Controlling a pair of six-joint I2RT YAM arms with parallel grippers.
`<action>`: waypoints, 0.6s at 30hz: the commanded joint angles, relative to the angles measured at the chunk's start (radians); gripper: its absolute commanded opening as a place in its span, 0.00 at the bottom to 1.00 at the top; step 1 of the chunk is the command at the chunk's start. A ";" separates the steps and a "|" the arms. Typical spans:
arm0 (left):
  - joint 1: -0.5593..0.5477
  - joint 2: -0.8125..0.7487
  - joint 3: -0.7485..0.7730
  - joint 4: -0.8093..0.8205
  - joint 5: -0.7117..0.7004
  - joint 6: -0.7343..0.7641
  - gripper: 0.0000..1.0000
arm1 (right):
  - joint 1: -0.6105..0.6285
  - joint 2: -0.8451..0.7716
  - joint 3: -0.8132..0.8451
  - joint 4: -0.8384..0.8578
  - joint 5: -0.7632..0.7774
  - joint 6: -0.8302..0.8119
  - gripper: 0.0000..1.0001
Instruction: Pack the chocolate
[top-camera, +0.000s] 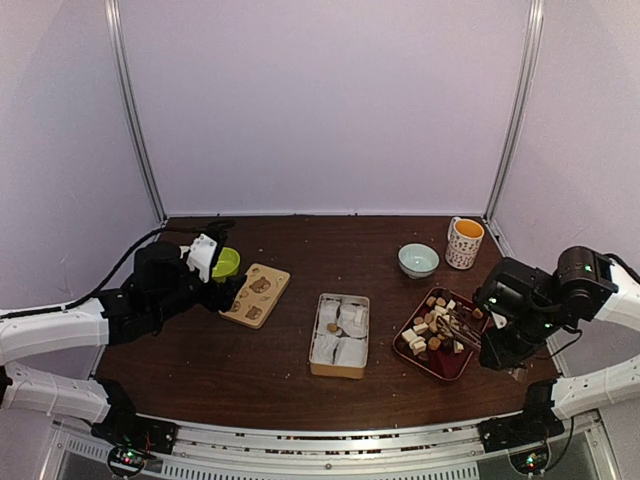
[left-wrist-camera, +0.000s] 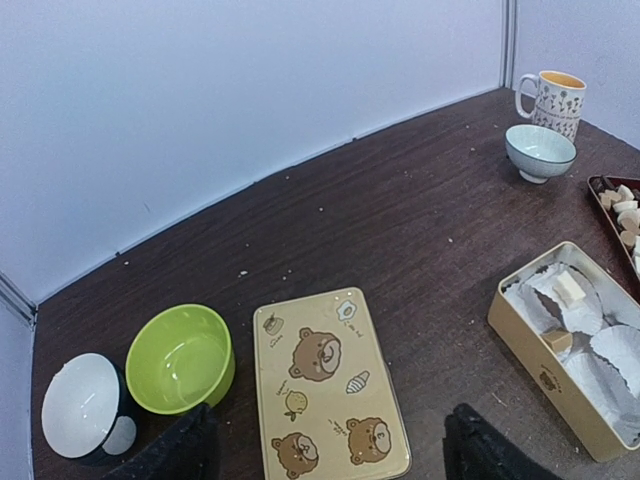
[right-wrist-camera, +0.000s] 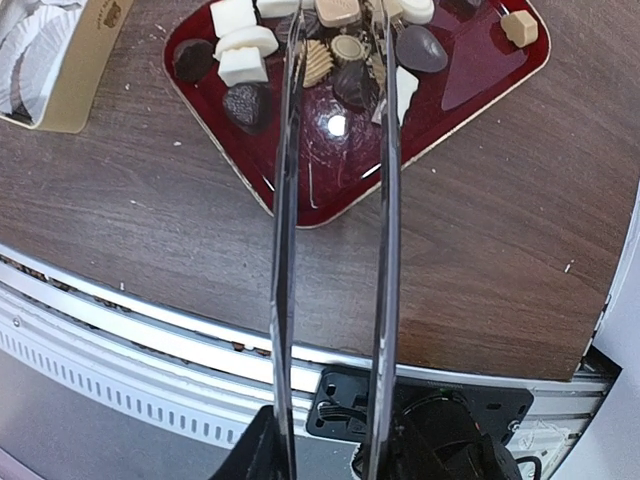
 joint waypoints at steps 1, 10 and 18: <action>0.003 0.006 0.028 0.009 -0.001 0.012 0.79 | 0.002 -0.005 -0.050 0.002 -0.001 0.007 0.30; 0.003 0.006 0.029 0.008 -0.001 0.013 0.79 | 0.002 -0.015 -0.133 0.036 -0.020 0.013 0.30; 0.003 0.005 0.028 0.006 -0.003 0.014 0.79 | 0.002 -0.005 -0.189 0.088 -0.037 0.009 0.29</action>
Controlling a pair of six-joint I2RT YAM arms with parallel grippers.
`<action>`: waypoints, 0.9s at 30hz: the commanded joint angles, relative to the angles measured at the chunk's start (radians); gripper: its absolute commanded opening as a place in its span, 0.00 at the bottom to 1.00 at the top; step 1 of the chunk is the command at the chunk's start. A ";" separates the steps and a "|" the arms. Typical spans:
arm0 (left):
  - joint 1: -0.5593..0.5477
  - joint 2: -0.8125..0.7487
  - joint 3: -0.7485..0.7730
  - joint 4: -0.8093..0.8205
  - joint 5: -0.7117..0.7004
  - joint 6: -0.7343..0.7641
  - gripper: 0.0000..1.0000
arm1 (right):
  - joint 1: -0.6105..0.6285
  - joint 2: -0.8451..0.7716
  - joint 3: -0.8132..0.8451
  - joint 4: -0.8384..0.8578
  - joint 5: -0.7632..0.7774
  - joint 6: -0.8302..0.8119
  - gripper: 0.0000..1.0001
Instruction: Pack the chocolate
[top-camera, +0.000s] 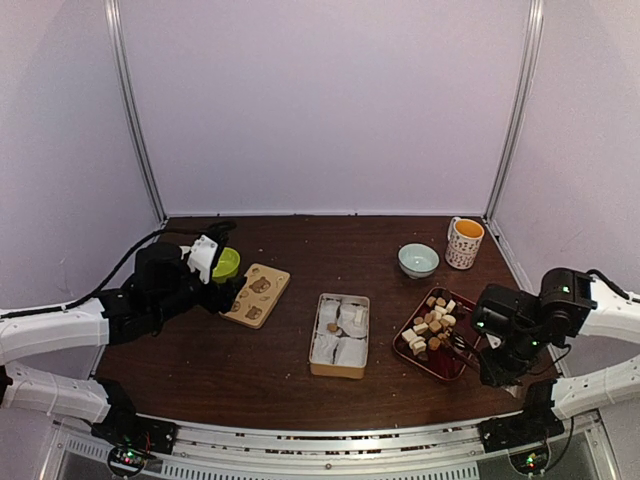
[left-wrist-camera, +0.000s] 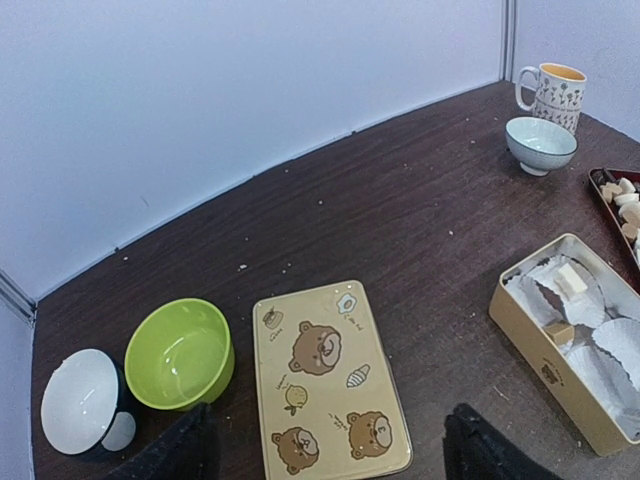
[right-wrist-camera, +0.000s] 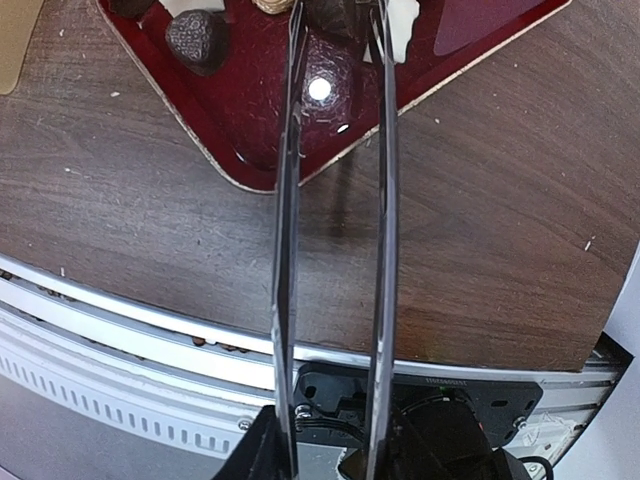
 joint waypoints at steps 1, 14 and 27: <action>0.003 0.002 0.029 0.020 -0.005 0.012 0.79 | 0.003 -0.001 -0.023 0.041 -0.004 0.005 0.28; 0.003 0.002 0.030 0.020 -0.005 0.011 0.79 | 0.003 0.005 0.163 -0.014 0.087 -0.025 0.16; 0.002 -0.002 0.030 0.016 -0.004 0.013 0.79 | 0.003 0.064 0.253 0.156 -0.092 -0.147 0.15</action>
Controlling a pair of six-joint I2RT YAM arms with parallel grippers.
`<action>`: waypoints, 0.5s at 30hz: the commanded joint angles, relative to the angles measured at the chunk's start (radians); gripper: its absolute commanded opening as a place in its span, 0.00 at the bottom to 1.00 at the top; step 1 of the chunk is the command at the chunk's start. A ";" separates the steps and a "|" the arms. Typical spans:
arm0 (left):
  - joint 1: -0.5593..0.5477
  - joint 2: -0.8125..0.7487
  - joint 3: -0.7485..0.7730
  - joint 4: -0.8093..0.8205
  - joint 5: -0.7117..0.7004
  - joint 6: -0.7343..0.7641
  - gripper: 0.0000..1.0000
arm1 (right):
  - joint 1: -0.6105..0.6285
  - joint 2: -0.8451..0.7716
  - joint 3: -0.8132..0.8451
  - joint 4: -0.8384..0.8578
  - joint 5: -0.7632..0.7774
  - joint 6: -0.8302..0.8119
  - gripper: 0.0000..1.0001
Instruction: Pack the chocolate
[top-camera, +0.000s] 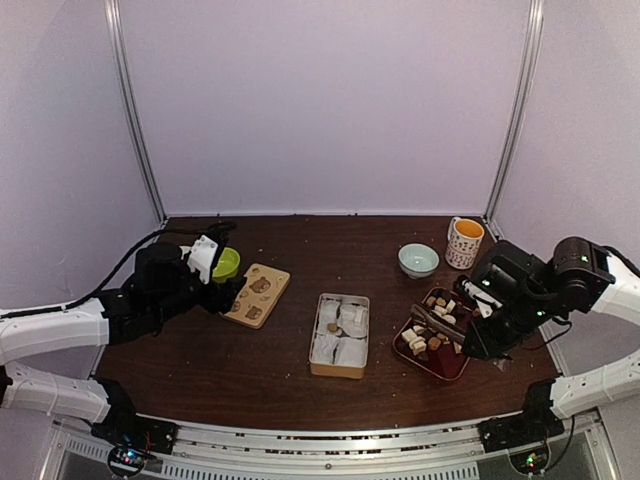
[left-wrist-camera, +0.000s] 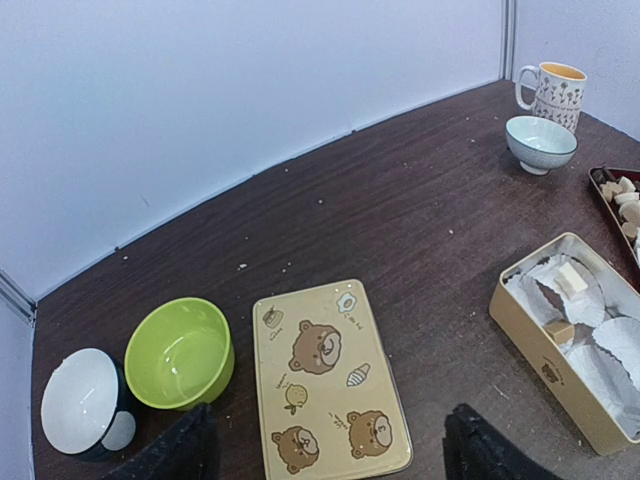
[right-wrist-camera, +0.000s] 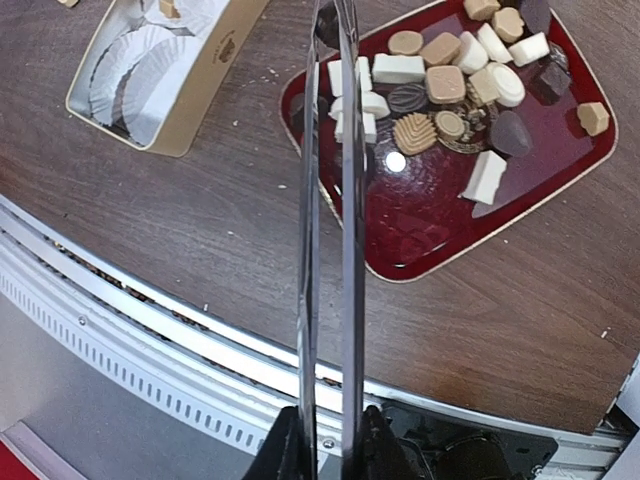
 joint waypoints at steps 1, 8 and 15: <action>0.003 -0.004 0.030 0.018 -0.003 0.012 0.79 | 0.004 0.017 0.022 0.114 -0.098 -0.064 0.15; 0.003 0.005 0.031 0.023 0.010 0.009 0.79 | 0.019 0.052 0.030 0.281 -0.272 -0.099 0.15; 0.003 0.004 0.030 0.022 0.010 0.008 0.79 | 0.040 0.128 0.054 0.345 -0.313 -0.123 0.15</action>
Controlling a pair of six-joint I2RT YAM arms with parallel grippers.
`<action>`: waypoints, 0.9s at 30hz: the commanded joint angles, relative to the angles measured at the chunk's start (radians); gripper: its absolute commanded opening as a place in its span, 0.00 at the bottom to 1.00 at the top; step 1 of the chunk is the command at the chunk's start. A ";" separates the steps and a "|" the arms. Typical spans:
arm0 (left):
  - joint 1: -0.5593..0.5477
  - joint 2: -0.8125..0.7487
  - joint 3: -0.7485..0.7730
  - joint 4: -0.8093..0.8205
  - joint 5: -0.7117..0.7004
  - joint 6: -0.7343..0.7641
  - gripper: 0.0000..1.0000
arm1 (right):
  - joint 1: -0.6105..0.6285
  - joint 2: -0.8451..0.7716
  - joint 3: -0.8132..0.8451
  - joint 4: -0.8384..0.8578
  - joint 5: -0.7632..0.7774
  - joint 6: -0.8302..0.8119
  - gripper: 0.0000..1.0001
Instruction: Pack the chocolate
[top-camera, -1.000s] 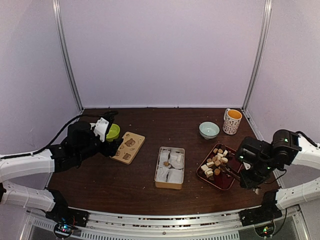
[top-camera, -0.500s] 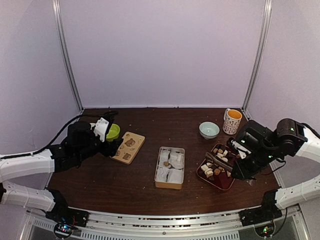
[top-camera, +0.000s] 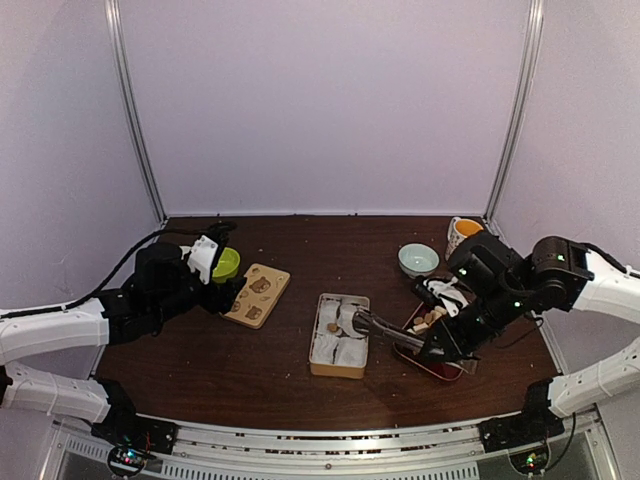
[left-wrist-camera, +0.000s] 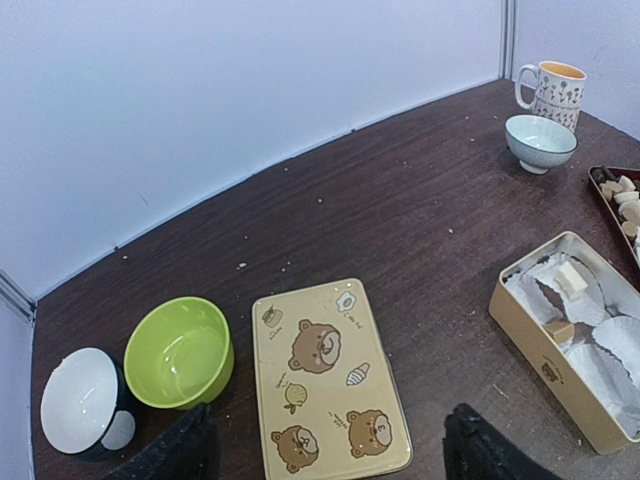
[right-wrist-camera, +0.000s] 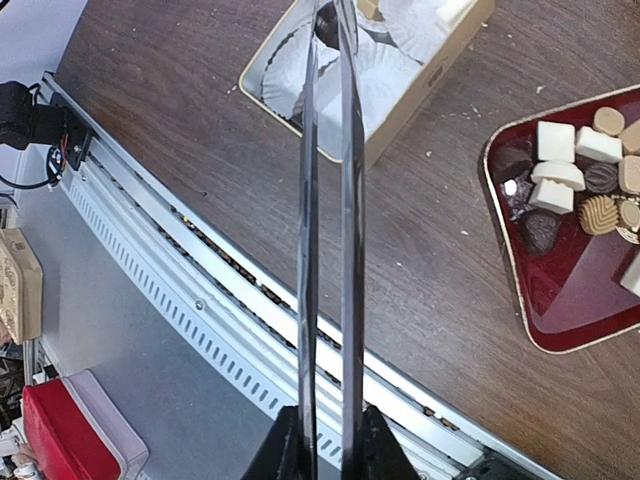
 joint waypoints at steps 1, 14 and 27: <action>0.003 0.004 0.030 0.026 0.009 0.008 0.79 | 0.012 0.047 0.046 0.094 -0.047 -0.035 0.15; 0.003 0.002 0.030 0.025 0.005 0.011 0.79 | 0.044 0.197 0.092 0.148 -0.082 -0.081 0.14; 0.003 0.002 0.031 0.022 0.006 0.010 0.79 | 0.064 0.262 0.074 0.154 -0.073 -0.082 0.14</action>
